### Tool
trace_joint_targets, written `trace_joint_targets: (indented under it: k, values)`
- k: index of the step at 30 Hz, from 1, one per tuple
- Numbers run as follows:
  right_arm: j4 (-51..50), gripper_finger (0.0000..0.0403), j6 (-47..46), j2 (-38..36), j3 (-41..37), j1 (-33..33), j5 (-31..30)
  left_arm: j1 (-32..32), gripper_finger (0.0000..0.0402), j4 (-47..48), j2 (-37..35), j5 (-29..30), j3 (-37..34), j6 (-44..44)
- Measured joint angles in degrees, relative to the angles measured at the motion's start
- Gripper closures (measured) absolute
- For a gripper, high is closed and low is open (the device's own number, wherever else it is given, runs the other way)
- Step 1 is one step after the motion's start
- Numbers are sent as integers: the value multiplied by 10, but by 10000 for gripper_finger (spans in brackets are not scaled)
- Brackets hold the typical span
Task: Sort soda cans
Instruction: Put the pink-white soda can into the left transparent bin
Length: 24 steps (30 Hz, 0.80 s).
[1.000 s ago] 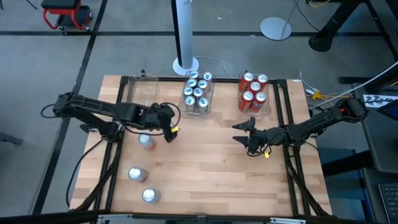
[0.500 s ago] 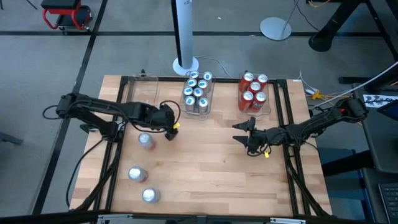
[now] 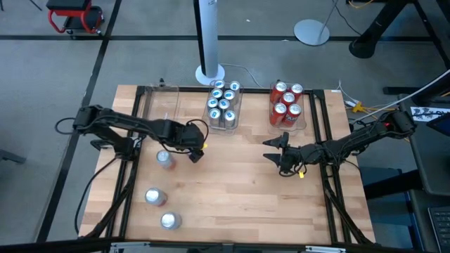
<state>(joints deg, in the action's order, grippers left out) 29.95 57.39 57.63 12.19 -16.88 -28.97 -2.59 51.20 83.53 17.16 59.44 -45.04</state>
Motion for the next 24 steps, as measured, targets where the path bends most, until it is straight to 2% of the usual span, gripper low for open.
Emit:
trace_joint_targets:
  k: [6, 14, 19, 24]
  values:
    - [-1, 68, 0, 0, 0, 0, 0, 8, 20, 7, 14, -9, -1, -6]
    - [-1, 68, 0, 0, 0, 0, 0, 9, 110, 8, 16, -9, -1, 4]
    - [-1, 68, 0, 0, 0, 0, 0, 9, 112, 11, 16, -10, 5, 21]
    - [-1, 68, 0, 0, 0, 0, -1, 9, 109, 69, 10, 9, 62, 31]
